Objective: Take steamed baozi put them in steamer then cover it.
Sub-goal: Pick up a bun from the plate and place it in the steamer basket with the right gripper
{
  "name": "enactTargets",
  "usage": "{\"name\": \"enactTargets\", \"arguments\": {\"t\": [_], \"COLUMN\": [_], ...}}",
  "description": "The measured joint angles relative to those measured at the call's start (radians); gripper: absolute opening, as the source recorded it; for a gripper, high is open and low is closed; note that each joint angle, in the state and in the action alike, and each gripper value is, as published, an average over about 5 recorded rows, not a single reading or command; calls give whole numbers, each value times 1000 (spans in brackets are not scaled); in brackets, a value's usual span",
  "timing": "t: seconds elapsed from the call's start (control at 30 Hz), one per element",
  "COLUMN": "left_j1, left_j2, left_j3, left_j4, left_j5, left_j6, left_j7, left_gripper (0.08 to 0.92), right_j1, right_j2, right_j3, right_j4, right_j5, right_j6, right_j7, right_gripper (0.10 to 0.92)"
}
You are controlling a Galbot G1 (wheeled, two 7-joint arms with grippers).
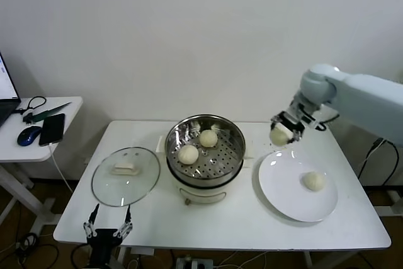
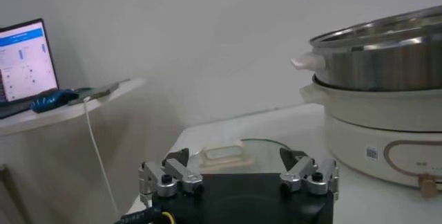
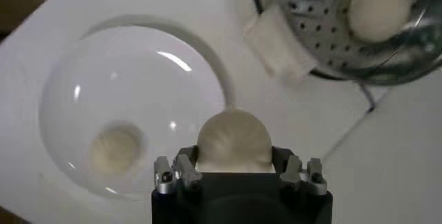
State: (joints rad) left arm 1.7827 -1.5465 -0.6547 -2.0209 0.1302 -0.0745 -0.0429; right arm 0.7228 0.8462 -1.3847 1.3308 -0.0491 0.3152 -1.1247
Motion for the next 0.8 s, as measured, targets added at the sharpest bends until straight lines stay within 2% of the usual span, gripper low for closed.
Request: {"name": "enactTargets", "arguments": {"t": [0.3,0.8], "left_j1": [10,9], "left_j2": [1,5], "left_j3": [1,4], "left_j4": [0,-3], "left_j5": [1,11], "left_j6": [-3,-3], "left_j7": [0,2], "left_gripper": [823,823], "right_j1": [44,-63], "right_j2": [171,373], "right_j3": [-2,-7], "right_j4": [11,34], "right_j5": [-34,-99], "right_j6": [121,202], "right_j7": [0,-2], "right_gripper": [694,696]}}
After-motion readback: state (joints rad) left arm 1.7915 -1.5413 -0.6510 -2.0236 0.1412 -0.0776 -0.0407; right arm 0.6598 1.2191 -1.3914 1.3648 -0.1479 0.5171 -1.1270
